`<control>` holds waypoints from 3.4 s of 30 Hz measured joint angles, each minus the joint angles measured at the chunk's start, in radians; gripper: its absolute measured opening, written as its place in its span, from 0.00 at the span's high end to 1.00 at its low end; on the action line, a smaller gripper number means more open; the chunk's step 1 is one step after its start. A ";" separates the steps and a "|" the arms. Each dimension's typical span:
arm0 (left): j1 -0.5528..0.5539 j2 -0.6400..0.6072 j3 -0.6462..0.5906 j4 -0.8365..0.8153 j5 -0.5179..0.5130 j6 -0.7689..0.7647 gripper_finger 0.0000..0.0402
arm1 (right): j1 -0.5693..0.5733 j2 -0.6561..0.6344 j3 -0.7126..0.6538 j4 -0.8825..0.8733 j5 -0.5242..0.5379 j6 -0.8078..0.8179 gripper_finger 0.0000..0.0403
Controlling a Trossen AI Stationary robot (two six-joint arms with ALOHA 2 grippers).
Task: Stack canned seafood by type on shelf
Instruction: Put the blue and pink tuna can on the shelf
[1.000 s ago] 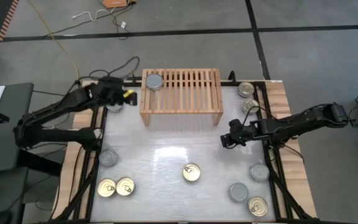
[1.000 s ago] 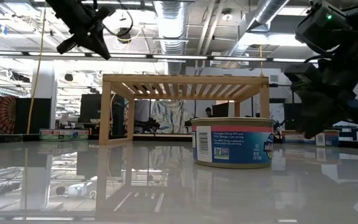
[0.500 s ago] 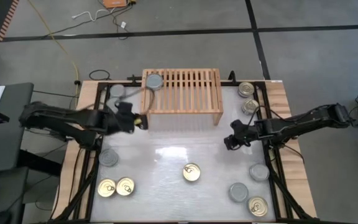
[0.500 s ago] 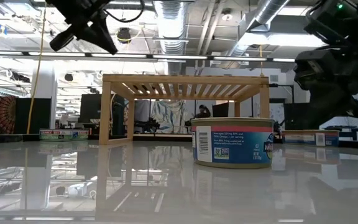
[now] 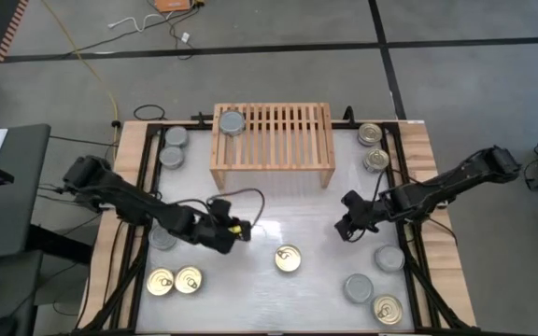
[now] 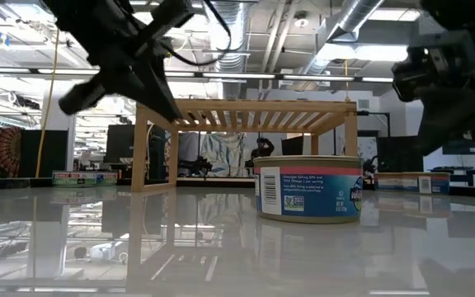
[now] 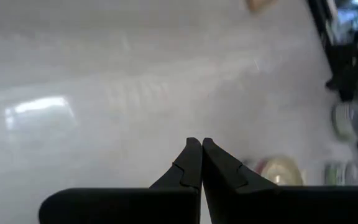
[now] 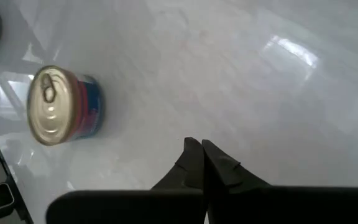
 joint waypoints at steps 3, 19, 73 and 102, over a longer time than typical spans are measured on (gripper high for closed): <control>0.000 0.072 0.000 0.099 0.082 0.047 1.00 | 0.065 0.072 0.051 -0.023 0.035 0.077 0.96; 0.008 0.140 0.000 0.323 0.183 0.209 1.00 | 0.188 0.405 0.218 0.189 0.087 0.210 0.83; -0.104 0.336 0.082 0.560 0.041 -0.037 0.63 | 0.147 0.617 0.221 0.571 0.111 0.101 0.66; -0.092 0.389 0.148 0.524 0.045 0.007 0.63 | 0.146 0.617 0.220 0.563 0.110 0.084 0.70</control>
